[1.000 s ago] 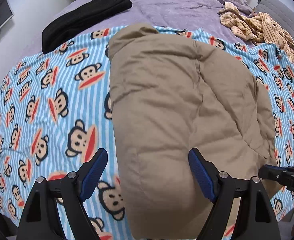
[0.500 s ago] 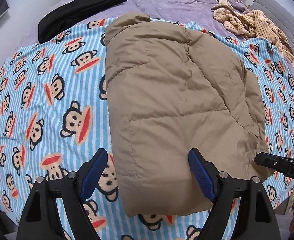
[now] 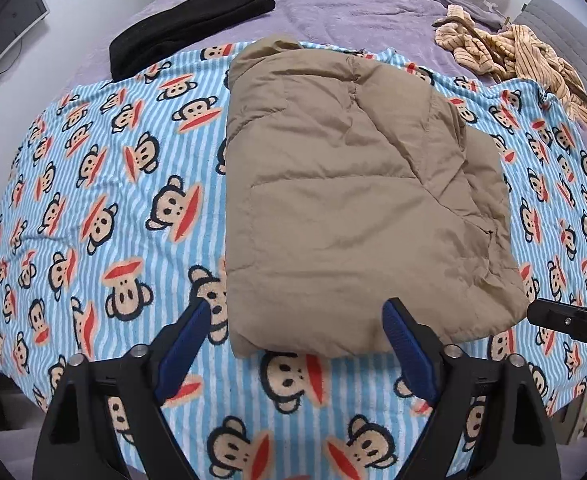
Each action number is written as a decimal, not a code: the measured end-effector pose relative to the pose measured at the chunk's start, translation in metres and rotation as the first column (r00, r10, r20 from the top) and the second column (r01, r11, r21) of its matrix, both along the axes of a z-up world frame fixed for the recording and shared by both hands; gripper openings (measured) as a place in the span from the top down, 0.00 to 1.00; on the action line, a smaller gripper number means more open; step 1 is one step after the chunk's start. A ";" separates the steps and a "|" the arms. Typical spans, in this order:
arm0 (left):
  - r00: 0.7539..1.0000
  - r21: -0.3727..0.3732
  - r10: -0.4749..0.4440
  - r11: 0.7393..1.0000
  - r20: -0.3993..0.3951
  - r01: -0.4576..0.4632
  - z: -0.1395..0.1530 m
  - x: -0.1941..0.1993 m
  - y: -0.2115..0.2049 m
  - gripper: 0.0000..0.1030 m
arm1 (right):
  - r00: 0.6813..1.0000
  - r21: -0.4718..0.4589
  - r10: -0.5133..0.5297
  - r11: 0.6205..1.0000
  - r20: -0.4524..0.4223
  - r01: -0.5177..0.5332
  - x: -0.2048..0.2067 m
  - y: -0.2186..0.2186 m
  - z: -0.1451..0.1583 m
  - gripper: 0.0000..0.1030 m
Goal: Fold large clothes
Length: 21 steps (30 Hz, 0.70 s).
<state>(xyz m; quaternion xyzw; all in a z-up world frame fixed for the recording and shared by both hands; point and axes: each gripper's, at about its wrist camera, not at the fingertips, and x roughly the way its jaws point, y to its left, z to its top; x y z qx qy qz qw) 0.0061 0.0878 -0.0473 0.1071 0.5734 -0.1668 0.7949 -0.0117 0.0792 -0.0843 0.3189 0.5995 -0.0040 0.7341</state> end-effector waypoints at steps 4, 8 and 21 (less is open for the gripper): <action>0.999 -0.005 0.039 0.999 0.028 -0.039 0.019 -0.028 -0.002 0.00 | 1.000 0.007 0.023 1.000 0.018 -0.024 -0.027 -0.009 0.012 0.86; 0.995 -0.004 0.096 0.995 0.037 -0.095 0.038 -0.052 0.000 0.00 | 0.998 0.002 0.047 0.999 0.031 -0.047 -0.045 -0.014 0.022 0.86; 0.983 0.025 0.107 0.993 0.152 -0.112 0.101 -0.057 0.023 0.00 | 0.973 -0.203 0.079 0.979 0.215 -0.035 -0.054 0.003 0.107 0.16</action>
